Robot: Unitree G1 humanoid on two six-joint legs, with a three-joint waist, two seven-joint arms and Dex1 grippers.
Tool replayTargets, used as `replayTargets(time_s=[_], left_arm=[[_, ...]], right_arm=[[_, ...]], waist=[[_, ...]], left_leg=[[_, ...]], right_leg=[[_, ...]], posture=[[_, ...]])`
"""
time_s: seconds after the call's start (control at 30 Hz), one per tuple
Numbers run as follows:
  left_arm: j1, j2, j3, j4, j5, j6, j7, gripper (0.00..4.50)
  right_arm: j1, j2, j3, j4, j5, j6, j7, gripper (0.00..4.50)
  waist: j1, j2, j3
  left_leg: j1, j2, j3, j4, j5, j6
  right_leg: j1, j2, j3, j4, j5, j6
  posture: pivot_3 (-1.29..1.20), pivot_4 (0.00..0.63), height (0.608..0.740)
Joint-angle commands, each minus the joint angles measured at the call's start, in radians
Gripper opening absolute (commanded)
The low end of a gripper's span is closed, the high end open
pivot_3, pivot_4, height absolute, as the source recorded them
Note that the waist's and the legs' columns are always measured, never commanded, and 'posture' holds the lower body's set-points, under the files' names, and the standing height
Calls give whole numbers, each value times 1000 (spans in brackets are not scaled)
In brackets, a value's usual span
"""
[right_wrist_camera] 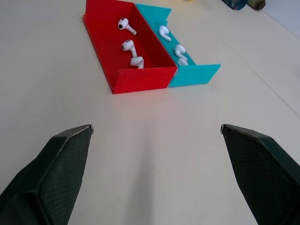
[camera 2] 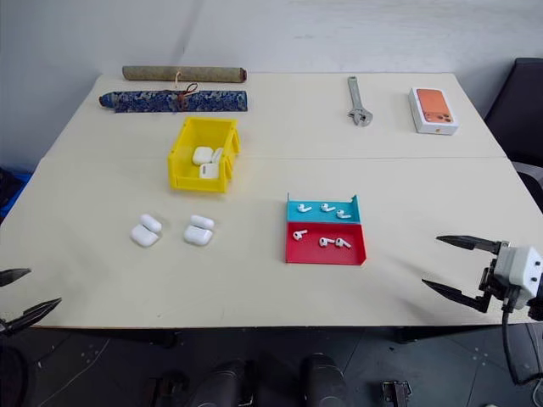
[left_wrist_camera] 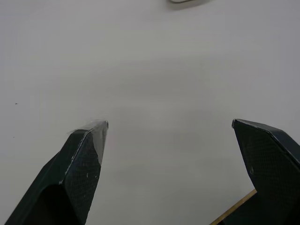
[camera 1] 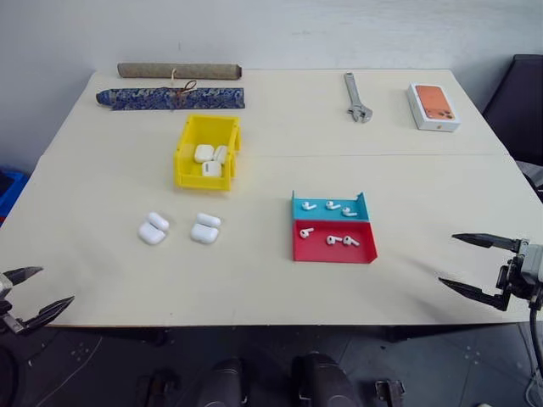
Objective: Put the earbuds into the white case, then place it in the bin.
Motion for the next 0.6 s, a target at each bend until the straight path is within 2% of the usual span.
replayTargets(time_s=[0.03, 0.17, 0.3, 0.37, 0.47, 0.6], left_arm=[[18, 1, 27, -31, -10, -15, 5, 4500], [43, -1, 48, -65, -30, 39, 9, 4500], [69, 2, 106, -77, -52, 155, 49, 4500], [97, 35, 136, -52, -14, 324, 128, 4500], [55, 69, 212, 17, -15, 475, 253, 4500], [106, 170, 229, -1, -69, 843, 177, 4500]], right_arm=[[-13, 10, 21, 3, 2, 1, 42, 4460], [-43, 35, 46, -18, 13, 8, 28, 4460], [-45, 94, 76, -165, 59, 108, -41, 4460], [-40, 147, 81, -275, 112, 172, -84, 4460], [-45, 226, 92, -406, 135, 190, -148, 4460], [-57, 319, 121, -506, 143, 141, -152, 4460]], waist=[[0, 0, 0], [1, 0, 0], [-2, 0, 0], [-6, 0, 0], [-6, 0, 0], [0, -5, 0]], left_leg=[[0, 0, 0, -1, 0, 0], [0, 0, 0, -1, 0, 0], [0, 0, 0, -2, 0, 0], [1, 0, 0, -2, 0, 0], [2, 1, 0, -4, 1, 0], [1, 1, 0, -4, 1, -1]], right_leg=[[0, 0, 0, 0, 0, 0], [0, 0, 0, 0, 0, 0], [0, 0, -1, 0, 0, 0], [0, 0, -1, 0, 0, 0], [0, 0, -1, 1, 0, 0], [-1, 0, -2, 1, 0, 0]], posture=[[0, 150, 740], [0, 150, 740], [0, 150, 740], [0, 150, 740], [0, 150, 740], [0, 150, 740]])
